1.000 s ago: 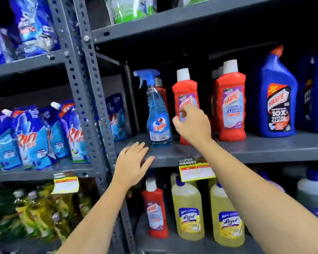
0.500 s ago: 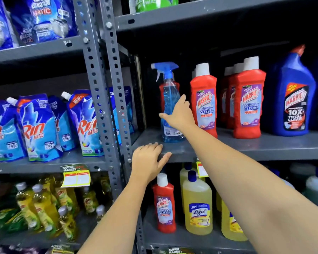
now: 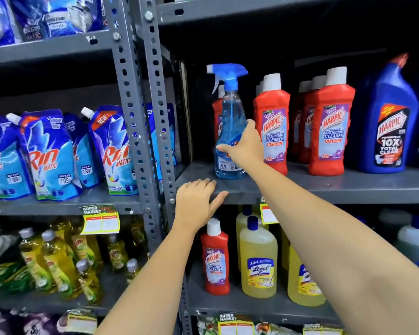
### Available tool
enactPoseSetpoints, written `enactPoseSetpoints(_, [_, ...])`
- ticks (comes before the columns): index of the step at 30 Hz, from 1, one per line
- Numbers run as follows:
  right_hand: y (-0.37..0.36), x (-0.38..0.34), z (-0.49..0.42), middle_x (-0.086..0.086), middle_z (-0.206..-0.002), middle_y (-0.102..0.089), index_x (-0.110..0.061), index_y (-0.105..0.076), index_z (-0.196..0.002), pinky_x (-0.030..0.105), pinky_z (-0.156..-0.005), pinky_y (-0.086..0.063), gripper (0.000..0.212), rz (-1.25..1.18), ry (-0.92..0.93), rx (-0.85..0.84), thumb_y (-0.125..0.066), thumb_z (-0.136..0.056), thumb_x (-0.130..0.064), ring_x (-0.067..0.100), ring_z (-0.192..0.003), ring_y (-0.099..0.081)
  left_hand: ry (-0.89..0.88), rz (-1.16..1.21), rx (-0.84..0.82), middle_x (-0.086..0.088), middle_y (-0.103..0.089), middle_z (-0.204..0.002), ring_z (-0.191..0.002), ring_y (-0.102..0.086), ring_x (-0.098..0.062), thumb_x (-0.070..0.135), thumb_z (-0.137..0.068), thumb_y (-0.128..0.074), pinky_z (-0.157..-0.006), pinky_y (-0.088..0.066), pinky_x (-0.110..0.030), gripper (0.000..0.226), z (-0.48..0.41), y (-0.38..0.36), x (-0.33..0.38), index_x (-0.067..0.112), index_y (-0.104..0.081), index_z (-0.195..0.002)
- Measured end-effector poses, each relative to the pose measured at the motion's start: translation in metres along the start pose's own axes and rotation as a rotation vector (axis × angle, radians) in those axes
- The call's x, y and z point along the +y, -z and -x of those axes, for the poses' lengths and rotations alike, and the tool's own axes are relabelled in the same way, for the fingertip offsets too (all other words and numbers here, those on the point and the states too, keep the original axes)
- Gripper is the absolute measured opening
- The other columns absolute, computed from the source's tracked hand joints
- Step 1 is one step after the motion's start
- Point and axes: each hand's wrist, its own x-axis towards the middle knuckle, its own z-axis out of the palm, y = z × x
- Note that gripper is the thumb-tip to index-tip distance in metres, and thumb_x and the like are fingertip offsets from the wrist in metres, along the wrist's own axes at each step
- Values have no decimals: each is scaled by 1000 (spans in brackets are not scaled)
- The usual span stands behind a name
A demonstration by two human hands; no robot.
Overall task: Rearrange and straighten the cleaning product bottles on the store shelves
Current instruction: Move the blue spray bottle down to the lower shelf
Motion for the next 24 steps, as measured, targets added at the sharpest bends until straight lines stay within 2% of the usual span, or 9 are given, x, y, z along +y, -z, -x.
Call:
enactPoseSetpoints(4, [30, -1, 27, -1, -125, -62, -16, -40, -136, 42, -94, -50, 89, -154, 51, 53, -88, -65, -41, 20, -111, -61, 21, 6, -30, -7, -74, -102, -90, -69, -26, 51, -94, -46, -74, -50, -38, 50, 1, 2, 1, 9, -72, -102])
enactPoseSetpoints(9, [79, 17, 102, -29, -106, -61, -31, -43, -126, 19, -90, -49, 85, -366, 148, 88, -84, -53, -46, -11, -100, -61, 103, 37, -31, -6, -73, -109, -102, -66, -28, 48, -93, -50, -82, -42, -42, 44, 3, -3, 6, 12, -71, -105])
enactPoseSetpoints(11, [87, 39, 141, -26, -113, -63, -38, -43, -126, 29, -94, -51, 85, -408, 134, 51, -86, -52, -43, -4, -107, -62, 109, 51, 58, -6, -70, -118, -115, -62, -28, 43, -94, -53, -96, -40, -49, 39, 9, -6, 11, 12, -70, -110])
enactPoseSetpoints(13, [88, 68, 181, -24, -116, -64, -45, -45, -123, 39, -94, -52, 83, -408, 84, 20, -86, -50, -44, 3, -109, -63, 89, 65, 120, -7, -56, -139, -135, -45, -26, 43, -96, -48, -113, -22, -58, 43, 32, -13, 21, 15, -60, -126])
enactPoseSetpoints(16, [73, 120, 235, -24, -114, -64, -53, -46, -116, 42, -88, -55, 80, -361, -45, -22, -86, -48, -47, 3, -103, -65, 115, 188, 95, -9, -35, -153, -146, -25, -26, 40, -100, -39, -120, -8, -54, 44, 108, -37, 40, 20, -45, -138])
enactPoseSetpoints(18, [58, 154, 261, -25, -112, -63, -58, -43, -114, 37, -88, -55, 80, -304, -134, -37, -89, -50, -45, 3, -104, -64, 133, 302, -47, -11, -43, -147, -139, -36, -29, 35, -100, -39, -117, -23, -48, 39, 172, -51, 52, 15, -53, -131])
enactPoseSetpoints(20, [39, 184, 278, -29, -114, -60, -62, -38, -115, 26, -88, -54, 85, -275, -195, -66, -93, -57, -33, 5, -105, -63, 132, 331, -338, -12, -52, -137, -127, -50, -32, 32, -100, -40, -107, -37, -43, 37, 226, -68, 58, 9, -61, -121])
enactPoseSetpoints(22, [22, 209, 286, -29, -114, -61, -62, -37, -115, 13, -79, -52, 85, -254, -250, -80, -92, -62, -25, 1, -101, -64, 182, 288, -705, -12, -43, -148, -137, -40, -29, 37, -102, -35, -112, -33, -40, 44, 264, -82, 59, 11, -54, -132])
enactPoseSetpoints(24, [6, 225, 286, -16, -117, -64, -51, -36, -121, 13, -78, -51, 84, -223, -324, -93, -91, -63, -27, 5, -102, -65, 243, 214, -905, -7, -17, -161, -149, -15, -25, 42, -103, -28, -120, -20, -40, 52, 285, -95, 55, 18, -32, -149])
